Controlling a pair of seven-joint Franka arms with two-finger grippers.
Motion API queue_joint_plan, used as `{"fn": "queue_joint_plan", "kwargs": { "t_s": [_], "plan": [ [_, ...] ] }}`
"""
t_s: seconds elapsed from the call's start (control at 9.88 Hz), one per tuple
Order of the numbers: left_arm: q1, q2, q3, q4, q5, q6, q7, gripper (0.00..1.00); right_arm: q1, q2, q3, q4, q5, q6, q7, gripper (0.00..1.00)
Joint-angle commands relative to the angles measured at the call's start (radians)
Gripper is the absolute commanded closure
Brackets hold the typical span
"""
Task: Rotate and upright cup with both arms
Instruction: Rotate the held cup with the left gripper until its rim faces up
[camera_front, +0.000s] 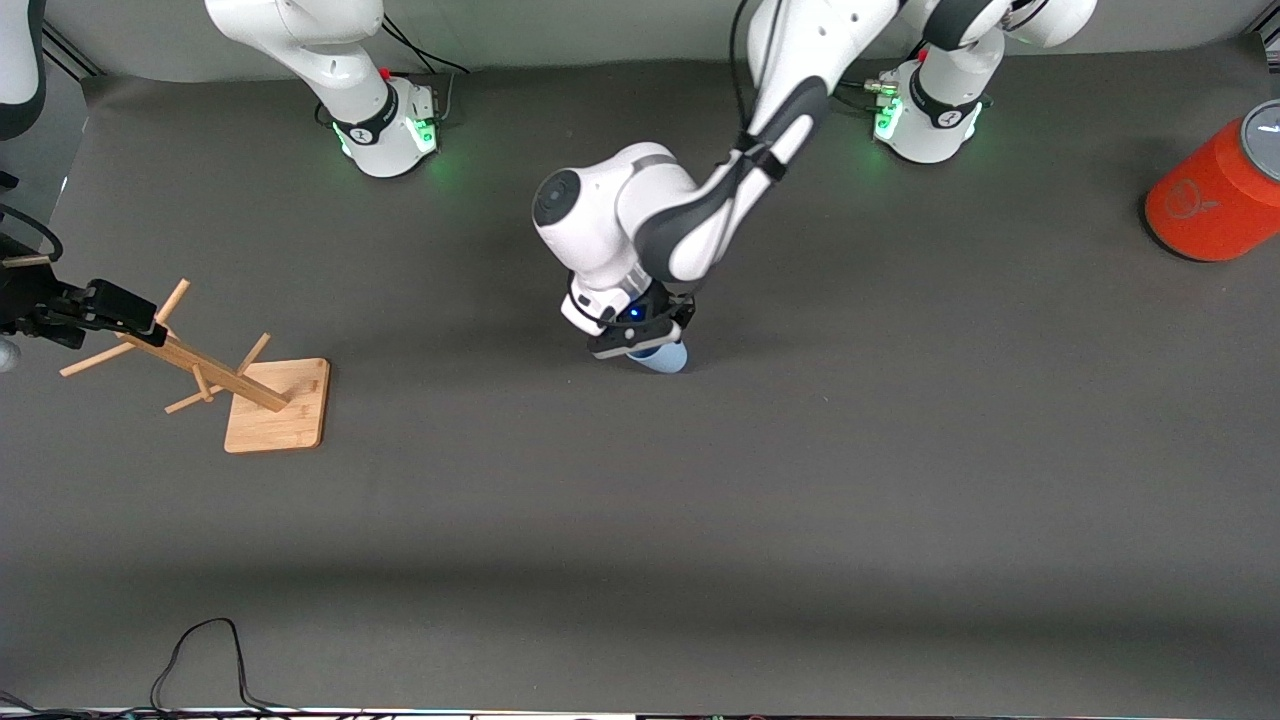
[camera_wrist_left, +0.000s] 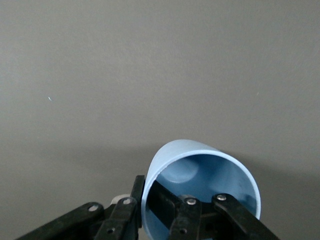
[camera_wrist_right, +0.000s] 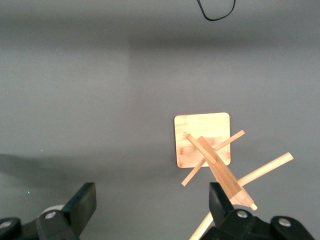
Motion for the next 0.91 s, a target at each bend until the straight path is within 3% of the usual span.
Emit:
{"fn": "queue_joint_plan", "kwargs": {
  "t_s": [0.0,0.2,0.41,0.61,0.81],
  "plan": [
    [0.102,-0.185,-0.003,-0.172,-0.109,0.091,0.081,1.0,-0.009,-0.005,0.007,-0.015,-0.009,0.006,-0.042,0.0],
    [0.166,-0.332,-0.003,-0.385,-0.221,0.263,0.107,1.0,-0.008,-0.008,0.008,-0.012,-0.009,-0.008,-0.04,0.0],
    [0.217,-0.39,-0.003,-0.499,-0.346,0.378,0.14,1.0,-0.008,-0.009,0.008,-0.006,-0.009,-0.017,-0.042,0.0],
    [0.214,-0.371,-0.002,-0.516,-0.428,0.438,0.147,1.0,-0.006,-0.015,0.008,-0.006,-0.009,-0.017,-0.04,0.0],
    [0.167,-0.3,-0.003,-0.516,-0.436,0.524,0.119,1.0,-0.006,-0.017,0.008,-0.009,-0.01,-0.029,-0.043,0.0]
  ]
}}
